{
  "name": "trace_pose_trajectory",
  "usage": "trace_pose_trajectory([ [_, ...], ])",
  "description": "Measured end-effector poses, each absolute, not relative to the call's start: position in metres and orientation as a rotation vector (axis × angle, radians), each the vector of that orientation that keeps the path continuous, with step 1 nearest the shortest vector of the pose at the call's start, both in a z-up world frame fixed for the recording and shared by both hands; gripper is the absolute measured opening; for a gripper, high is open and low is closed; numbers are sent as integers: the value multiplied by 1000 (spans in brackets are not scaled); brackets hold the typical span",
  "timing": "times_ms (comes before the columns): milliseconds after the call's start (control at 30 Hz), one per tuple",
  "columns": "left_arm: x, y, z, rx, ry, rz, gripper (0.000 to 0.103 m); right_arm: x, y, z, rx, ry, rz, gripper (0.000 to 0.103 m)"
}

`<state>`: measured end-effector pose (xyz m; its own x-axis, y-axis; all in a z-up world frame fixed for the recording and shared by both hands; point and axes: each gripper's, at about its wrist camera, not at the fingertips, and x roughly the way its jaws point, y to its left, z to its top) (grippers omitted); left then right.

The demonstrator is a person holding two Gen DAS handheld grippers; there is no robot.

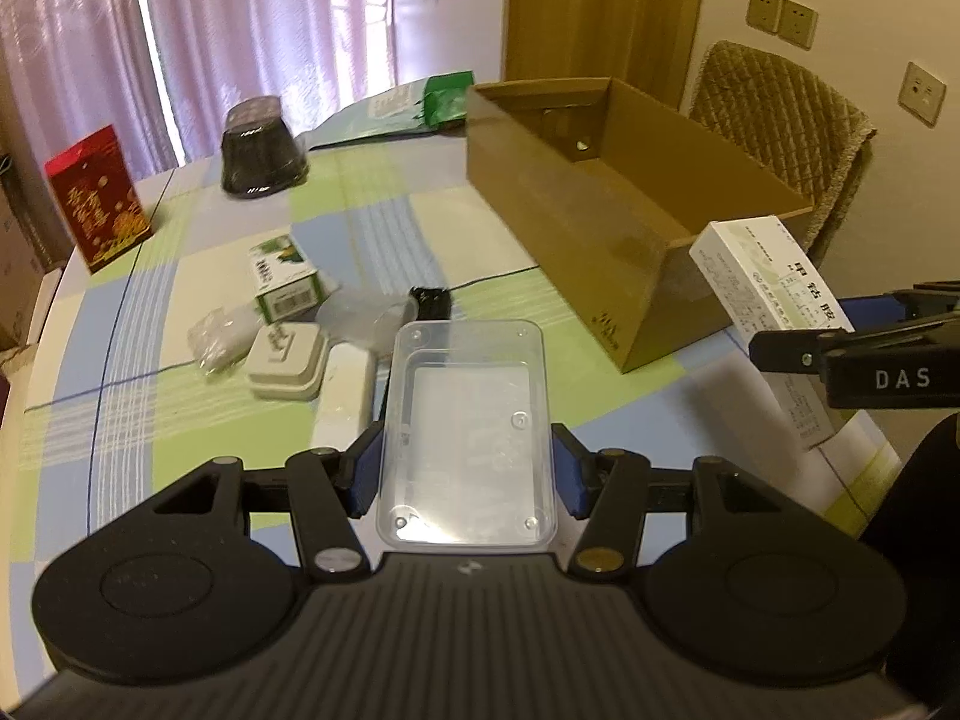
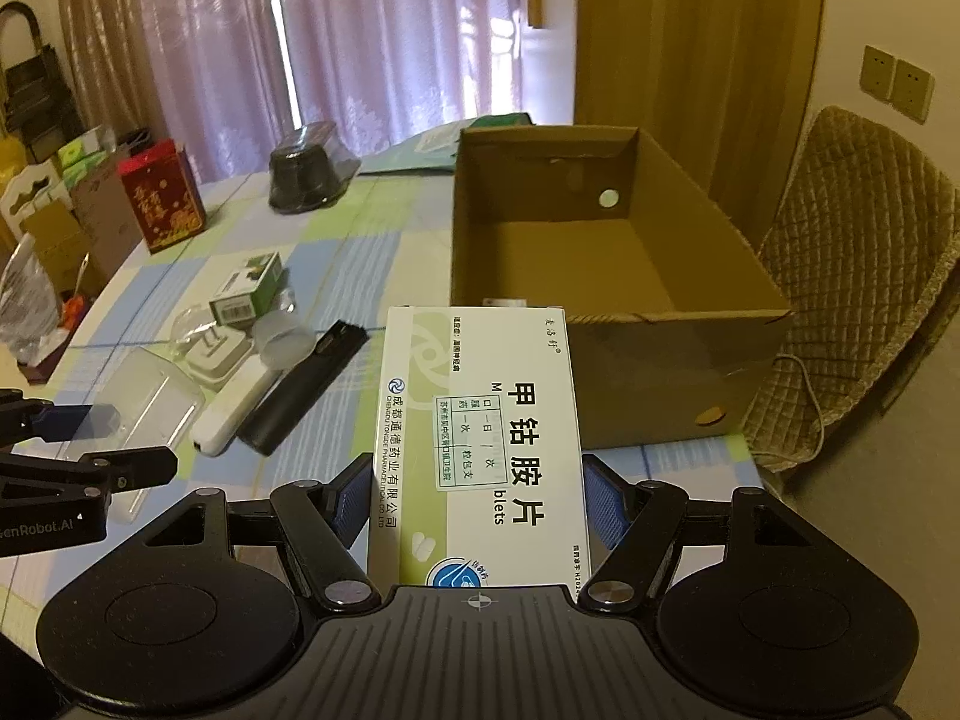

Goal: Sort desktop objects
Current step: 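Carry the container with the left tool while the right tool carries the medicine box to the cardboard box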

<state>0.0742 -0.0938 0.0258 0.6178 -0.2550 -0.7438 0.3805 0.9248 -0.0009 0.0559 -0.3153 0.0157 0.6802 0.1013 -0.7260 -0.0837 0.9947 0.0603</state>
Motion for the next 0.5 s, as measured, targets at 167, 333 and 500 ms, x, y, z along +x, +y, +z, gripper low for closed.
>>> trace_pose_trajectory([
  [167,77,-103,28,175,827,-382,51,55,-323,18,33,808,95,70],
  [333,80,-110,30,186,822,-399,51,57,-328,22,34,800,86,70],
  [500,83,-119,33,194,813,-416,51,62,-333,25,31,787,80,70],
])
